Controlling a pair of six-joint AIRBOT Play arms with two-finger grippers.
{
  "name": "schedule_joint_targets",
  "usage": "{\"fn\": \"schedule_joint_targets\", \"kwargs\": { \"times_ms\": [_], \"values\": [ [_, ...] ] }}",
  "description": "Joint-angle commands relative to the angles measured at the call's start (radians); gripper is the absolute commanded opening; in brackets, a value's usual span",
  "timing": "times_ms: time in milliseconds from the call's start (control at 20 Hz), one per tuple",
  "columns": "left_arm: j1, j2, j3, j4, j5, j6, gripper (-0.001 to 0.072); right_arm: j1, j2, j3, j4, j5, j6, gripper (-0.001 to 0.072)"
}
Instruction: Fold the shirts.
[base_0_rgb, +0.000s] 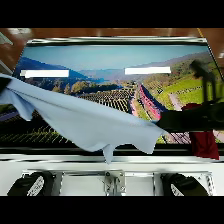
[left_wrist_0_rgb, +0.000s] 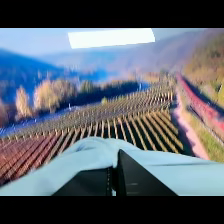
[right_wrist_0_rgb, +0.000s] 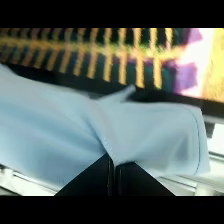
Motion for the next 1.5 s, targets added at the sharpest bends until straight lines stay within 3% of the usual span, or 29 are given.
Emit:
{"fn": "schedule_joint_targets", "kwargs": {
  "times_ms": [0,200,300,450,650,700,750,800,850,1000,1050,1100,1200,1250,1300,1350,1450],
  "values": [
    [0.0,-0.01,-0.244,-0.068,0.096,0.0,0.0038,-0.001,-0.016,-0.289,-0.101,-0.293,0.002,0.0059],
    [0.0,-0.074,-0.507,-0.25,0.28,0.004,0.0039,-0.001,-0.164,-0.39,-0.243,-0.781,0.016,0.0059],
    [-0.003,-0.126,-0.583,-0.28,0.328,0.004,0.0039,-0.004,-0.257,-0.389,-0.246,-0.986,0.076,0.0059],
    [-0.03,-0.214,-0.637,-0.282,0.388,0.005,0.0039,-0.004,-0.399,-0.39,-0.182,-1.16,0.185,0.0059],
    [-0.066,-0.316,-0.638,-0.282,0.451,0.04,0.0041,-0.004,-0.532,-0.39,-0.046,-1.186,0.188,0.0059],
    [-0.059,-0.329,-0.633,-0.277,0.449,0.06,0.009,-0.004,-0.536,-0.389,-0.031,-1.186,0.188,0.0059],
    [-0.041,-0.332,-0.622,-0.267,0.435,0.106,0.0257,-0.004,-0.531,-0.389,-0.028,-1.187,0.186,0.0059],
    [-0.007,-0.331,-0.597,-0.235,0.397,0.125,0.0474,-0.004,-0.523,-0.389,-0.029,-1.186,0.182,0.0059],
    [0.039,-0.331,-0.559,-0.19,0.343,0.124,0.0585,-0.004,-0.508,-0.389,-0.03,-1.186,0.167,0.0059],
    [0.238,-0.329,-0.415,-0.094,0.106,0.052,0.0576,-0.004,-0.455,-0.389,-0.03,-1.162,0.115,0.0059],
    [0.291,-0.322,-0.397,-0.1,0.026,0.01,0.0466,-0.004,-0.441,-0.389,-0.03,-1.151,0.1,0.0059],
    [0.323,-0.306,-0.407,-0.101,-0.042,0.005,0.0407,-0.004,-0.431,-0.389,-0.029,-1.141,0.087,0.0059],
    [0.312,-0.257,-0.499,-0.106,-0.105,0.018,0.0409,-0.003,-0.425,-0.389,-0.029,-1.123,0.076,0.0059],
    [0.283,-0.229,-0.579,-0.136,-0.106,0.018,0.0469,-0.003,-0.426,-0.389,-0.029,-1.101,0.076,0.0059],
    [0.245,-0.208,-0.663,-0.181,-0.098,0.012,0.0636,-0.003,-0.426,-0.389,-0.03,-1.083,0.076,0.006],
    [0.198,-0.197,-0.752,-0.233,-0.074,-0.001,0.0704,-0.003,-0.426,-0.389,-0.03,-1.069,0.075,0.006],
    [0.081,-0.198,-0.919,-0.343,0.026,0.0,0.0705,-0.003,-0.426,-0.389,-0.03,-1.047,0.069,0.006]
  ]
}}
